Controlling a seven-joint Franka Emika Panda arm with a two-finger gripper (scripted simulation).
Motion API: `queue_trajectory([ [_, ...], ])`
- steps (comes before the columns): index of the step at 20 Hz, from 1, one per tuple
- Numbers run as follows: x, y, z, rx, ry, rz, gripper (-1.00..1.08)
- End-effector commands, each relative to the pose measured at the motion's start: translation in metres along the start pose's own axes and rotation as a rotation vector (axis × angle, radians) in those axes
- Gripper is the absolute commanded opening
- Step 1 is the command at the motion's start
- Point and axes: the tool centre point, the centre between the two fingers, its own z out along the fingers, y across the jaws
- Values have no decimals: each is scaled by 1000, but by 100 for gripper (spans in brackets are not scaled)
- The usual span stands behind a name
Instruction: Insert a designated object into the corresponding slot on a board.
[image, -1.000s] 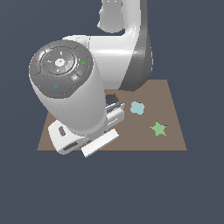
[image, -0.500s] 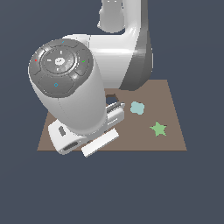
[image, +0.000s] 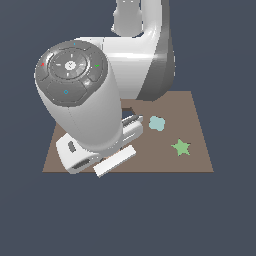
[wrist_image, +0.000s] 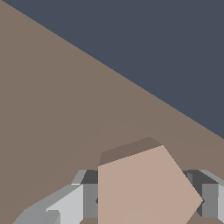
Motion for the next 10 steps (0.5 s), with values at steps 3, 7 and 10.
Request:
queue_trajectory([
  [3, -6, -7, -1, 0, 0, 6, -100],
  [7, -15, -16, -1, 0, 0, 16, -100],
  [10, -23, -26, -2, 0, 0, 25, -100],
])
